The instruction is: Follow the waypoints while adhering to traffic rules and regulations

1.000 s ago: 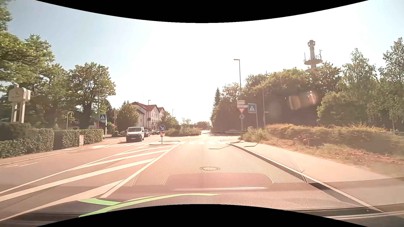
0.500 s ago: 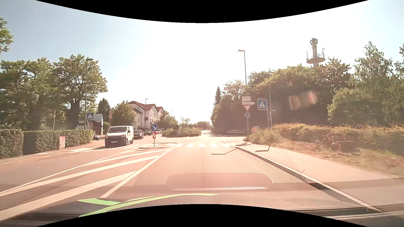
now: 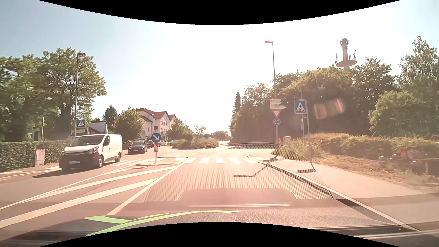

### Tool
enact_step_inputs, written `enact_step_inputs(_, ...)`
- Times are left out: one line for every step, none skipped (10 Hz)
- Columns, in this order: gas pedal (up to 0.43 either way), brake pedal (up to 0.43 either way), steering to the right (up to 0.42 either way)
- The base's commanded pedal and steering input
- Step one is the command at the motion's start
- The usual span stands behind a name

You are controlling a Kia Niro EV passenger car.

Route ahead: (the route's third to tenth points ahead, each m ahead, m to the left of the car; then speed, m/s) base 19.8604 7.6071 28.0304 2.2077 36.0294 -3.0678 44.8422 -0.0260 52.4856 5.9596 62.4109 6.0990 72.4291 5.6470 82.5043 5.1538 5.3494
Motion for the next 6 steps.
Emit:
enact_step_inputs(0.000, 0.000, -0.001)
enact_step_inputs(0.000, 0.000, -0.002)
enact_step_inputs(0.000, 0.000, -0.002)
enact_step_inputs(0.000, 0.000, -0.002)
enact_step_inputs(0.000, 0.000, -0.001)
enact_step_inputs(0.000, 0.000, -0.001)
